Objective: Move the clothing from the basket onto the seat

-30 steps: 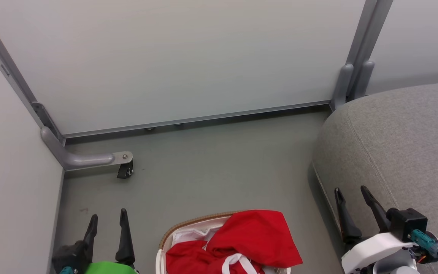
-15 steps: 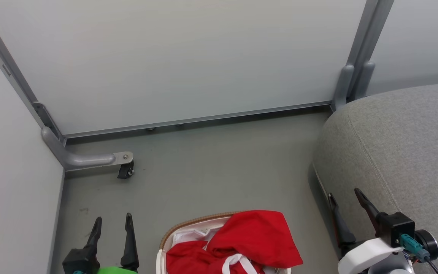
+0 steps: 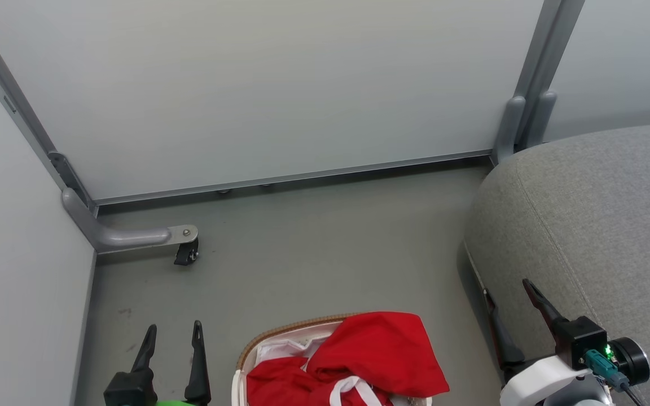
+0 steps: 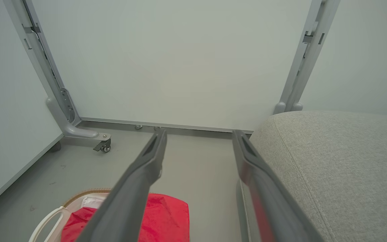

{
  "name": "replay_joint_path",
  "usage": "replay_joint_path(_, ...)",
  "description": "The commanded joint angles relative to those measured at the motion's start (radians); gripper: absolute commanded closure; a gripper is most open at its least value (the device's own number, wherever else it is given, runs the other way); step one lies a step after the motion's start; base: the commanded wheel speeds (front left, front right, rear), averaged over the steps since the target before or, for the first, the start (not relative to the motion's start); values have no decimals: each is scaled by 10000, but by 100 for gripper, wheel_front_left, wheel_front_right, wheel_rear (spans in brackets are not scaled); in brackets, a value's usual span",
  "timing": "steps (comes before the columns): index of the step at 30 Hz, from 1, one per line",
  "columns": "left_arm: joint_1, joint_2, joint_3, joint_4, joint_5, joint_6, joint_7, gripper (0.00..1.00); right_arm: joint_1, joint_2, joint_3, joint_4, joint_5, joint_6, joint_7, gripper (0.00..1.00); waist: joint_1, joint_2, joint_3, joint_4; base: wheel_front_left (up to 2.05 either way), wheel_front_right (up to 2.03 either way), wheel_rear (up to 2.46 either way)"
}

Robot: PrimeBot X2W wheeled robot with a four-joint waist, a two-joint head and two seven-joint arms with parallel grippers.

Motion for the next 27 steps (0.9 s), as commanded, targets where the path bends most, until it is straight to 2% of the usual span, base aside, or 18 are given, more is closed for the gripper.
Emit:
replay_joint_path(1, 109, 66, 9, -6, 26, 39, 0, 0, 105, -60, -4, 12, 7, 1, -52, 0, 0, -1, 5, -2, 0, 0, 0)
replay_joint_path(19, 111, 64, -64, 15, -43, 3, 1, 0, 76, -59, 15, -106, 84, 1, -53, 0, 0, -1, 141, -33, 0, 0, 0)
replay_joint_path(27, -182, 61, -385, -56, 272, -26, 1, 0, -178, -57, 127, -375, -7, 1, -53, 0, 0, -1, 808, -356, 0, 0, 0)
